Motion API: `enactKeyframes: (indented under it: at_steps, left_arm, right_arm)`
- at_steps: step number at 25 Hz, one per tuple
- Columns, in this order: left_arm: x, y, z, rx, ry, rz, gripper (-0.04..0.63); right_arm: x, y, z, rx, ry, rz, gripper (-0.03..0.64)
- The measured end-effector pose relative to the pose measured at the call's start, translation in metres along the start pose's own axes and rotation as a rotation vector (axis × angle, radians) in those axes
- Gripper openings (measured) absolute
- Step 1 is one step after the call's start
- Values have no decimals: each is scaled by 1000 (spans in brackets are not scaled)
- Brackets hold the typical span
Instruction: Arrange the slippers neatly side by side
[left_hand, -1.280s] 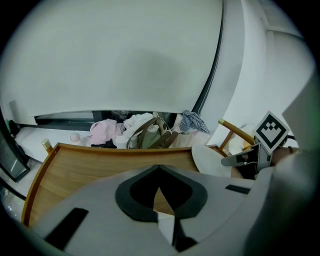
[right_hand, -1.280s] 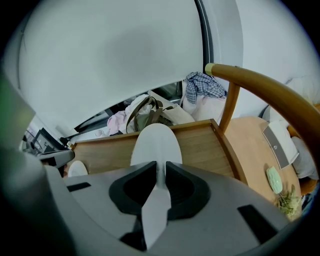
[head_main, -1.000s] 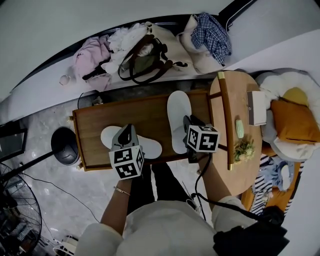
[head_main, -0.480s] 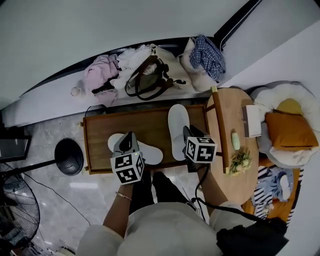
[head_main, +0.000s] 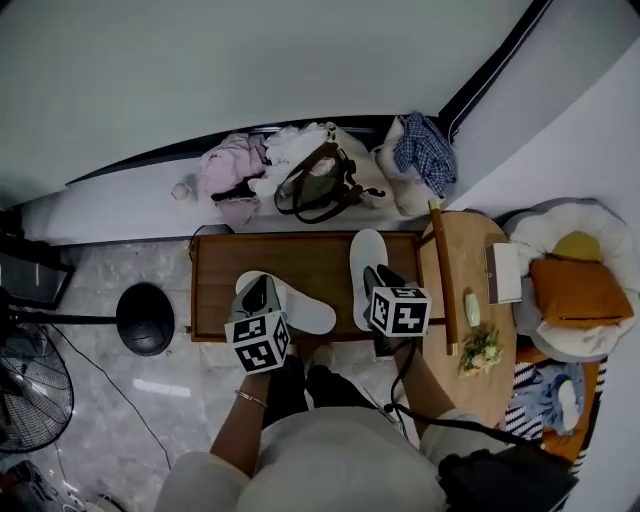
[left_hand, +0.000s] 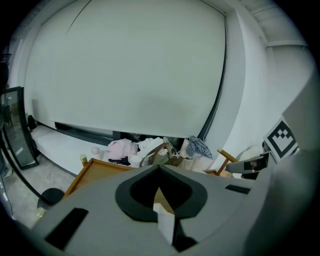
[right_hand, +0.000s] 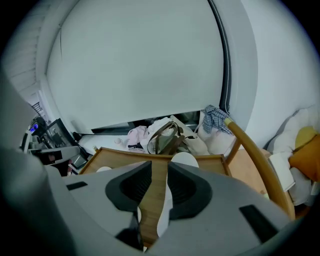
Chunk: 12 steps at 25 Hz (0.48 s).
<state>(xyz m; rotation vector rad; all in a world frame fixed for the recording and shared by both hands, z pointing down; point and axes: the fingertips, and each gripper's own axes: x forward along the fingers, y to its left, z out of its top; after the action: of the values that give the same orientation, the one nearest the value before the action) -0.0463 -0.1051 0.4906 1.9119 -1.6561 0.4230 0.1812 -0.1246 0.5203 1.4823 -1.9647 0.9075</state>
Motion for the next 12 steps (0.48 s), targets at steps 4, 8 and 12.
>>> enactKeyframes:
  at_steps: [4,8,12]
  left_arm:
    - [-17,17,-3,-24,-22,42,14]
    - [-33,37,-11,-53,-29,90,14]
    - [-49,57,-19,-85,-36,134,14]
  right_arm:
    - [2,22,1,-43,-2,42,112]
    - [7,49,-1,-87,9,90,112]
    - [13,74,-5,-132,27,134,112]
